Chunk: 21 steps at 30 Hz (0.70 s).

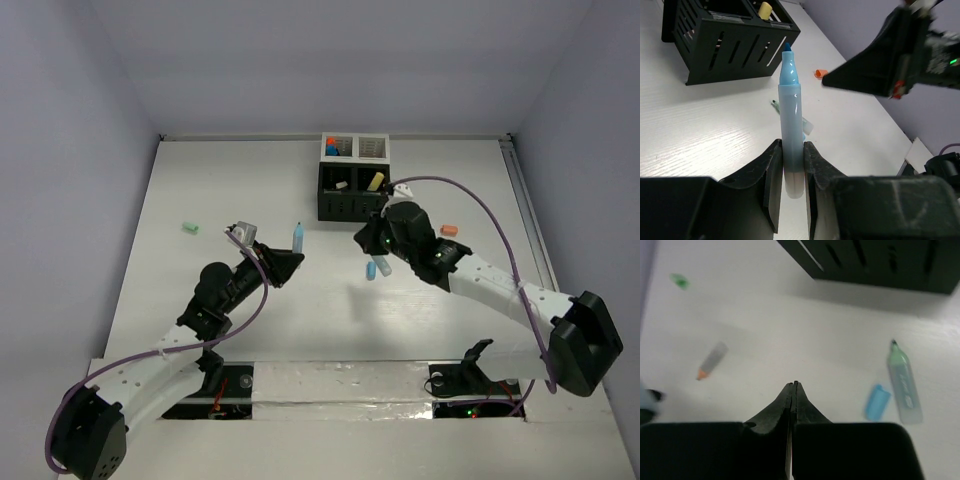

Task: Sort the stationery into containers
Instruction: Move the pen cap to the center of the board.

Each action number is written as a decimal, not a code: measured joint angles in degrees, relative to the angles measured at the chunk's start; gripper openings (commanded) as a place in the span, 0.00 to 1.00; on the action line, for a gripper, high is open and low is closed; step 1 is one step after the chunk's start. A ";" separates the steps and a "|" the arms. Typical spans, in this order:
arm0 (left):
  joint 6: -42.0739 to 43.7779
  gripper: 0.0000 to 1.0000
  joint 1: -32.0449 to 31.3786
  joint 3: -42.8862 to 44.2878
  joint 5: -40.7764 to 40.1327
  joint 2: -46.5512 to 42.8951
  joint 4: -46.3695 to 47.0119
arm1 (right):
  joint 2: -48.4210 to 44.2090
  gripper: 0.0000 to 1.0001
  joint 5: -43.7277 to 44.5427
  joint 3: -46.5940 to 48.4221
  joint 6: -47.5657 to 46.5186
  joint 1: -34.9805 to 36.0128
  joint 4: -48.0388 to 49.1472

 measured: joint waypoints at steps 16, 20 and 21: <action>-0.02 0.00 0.00 -0.24 1.18 0.07 0.74 | 15.37 0.50 -0.94 -5.35 -0.28 -4.96 -10.60; -0.02 0.00 0.00 -0.31 1.25 0.07 0.76 | 17.55 0.51 -1.27 -3.56 -0.94 -5.09 -10.05; -0.04 0.00 0.00 -0.33 1.25 0.07 0.74 | 18.16 0.52 -1.60 -2.99 -1.18 -5.20 -9.88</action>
